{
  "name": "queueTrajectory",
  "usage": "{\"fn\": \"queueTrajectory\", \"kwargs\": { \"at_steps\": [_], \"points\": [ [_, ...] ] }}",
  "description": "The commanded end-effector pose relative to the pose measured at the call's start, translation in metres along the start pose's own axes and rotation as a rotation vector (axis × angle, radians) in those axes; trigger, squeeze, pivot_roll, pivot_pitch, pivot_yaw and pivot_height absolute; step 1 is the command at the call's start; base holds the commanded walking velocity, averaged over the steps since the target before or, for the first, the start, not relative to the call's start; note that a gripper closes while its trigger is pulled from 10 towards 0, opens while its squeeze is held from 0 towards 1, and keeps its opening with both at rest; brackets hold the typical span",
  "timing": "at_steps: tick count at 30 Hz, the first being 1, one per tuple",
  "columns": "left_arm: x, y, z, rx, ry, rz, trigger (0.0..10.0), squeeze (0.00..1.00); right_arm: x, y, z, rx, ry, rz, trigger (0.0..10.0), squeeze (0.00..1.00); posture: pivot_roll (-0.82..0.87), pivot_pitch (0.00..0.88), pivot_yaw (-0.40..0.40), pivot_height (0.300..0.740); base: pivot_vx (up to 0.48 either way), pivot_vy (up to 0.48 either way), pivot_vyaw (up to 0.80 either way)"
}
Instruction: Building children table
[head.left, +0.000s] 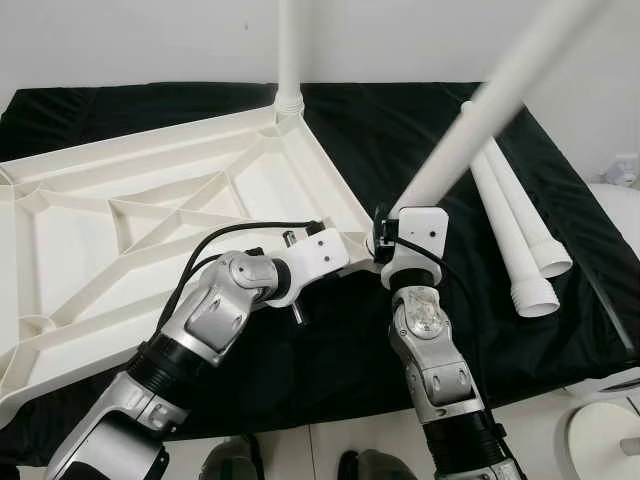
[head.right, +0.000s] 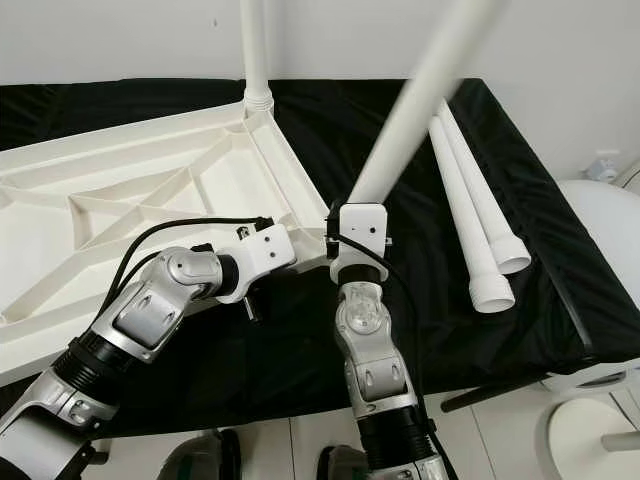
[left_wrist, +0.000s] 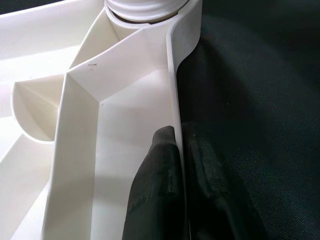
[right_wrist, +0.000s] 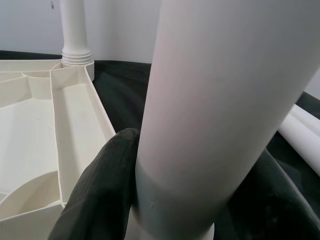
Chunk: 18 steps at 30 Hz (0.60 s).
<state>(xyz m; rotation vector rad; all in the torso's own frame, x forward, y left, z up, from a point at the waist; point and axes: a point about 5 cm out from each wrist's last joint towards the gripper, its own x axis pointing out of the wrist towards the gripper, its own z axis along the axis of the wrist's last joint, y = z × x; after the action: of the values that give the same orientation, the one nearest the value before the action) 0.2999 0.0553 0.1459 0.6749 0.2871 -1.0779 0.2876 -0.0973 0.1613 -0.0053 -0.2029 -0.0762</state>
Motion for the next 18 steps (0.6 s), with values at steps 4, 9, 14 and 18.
{"fn": "queueTrajectory", "kwargs": {
  "at_steps": [4,9,14,18],
  "points": [
    [0.005,-0.004,-0.020,-0.024,0.092,0.000,10.0,0.00,-0.003,-0.006,-0.015,0.026,0.079,-0.066,1.7,0.00,-0.03,0.100,-0.008,0.740,0.000,0.000,0.00],
    [0.005,-0.004,-0.019,-0.023,0.091,0.001,10.0,0.00,0.000,-0.006,-0.015,0.033,0.080,-0.044,10.0,0.00,-0.03,0.098,-0.008,0.740,0.000,0.000,0.00],
    [0.004,-0.006,-0.019,-0.022,0.090,-0.002,10.0,0.00,0.016,-0.020,-0.013,0.057,0.105,0.069,10.0,0.00,-0.03,0.097,-0.007,0.740,0.000,0.000,0.00],
    [0.005,-0.006,-0.019,-0.021,0.090,-0.002,10.0,0.00,0.020,-0.025,-0.013,0.021,0.113,0.133,10.0,0.00,-0.03,0.095,-0.011,0.740,0.000,0.000,0.00]
  ]
}}
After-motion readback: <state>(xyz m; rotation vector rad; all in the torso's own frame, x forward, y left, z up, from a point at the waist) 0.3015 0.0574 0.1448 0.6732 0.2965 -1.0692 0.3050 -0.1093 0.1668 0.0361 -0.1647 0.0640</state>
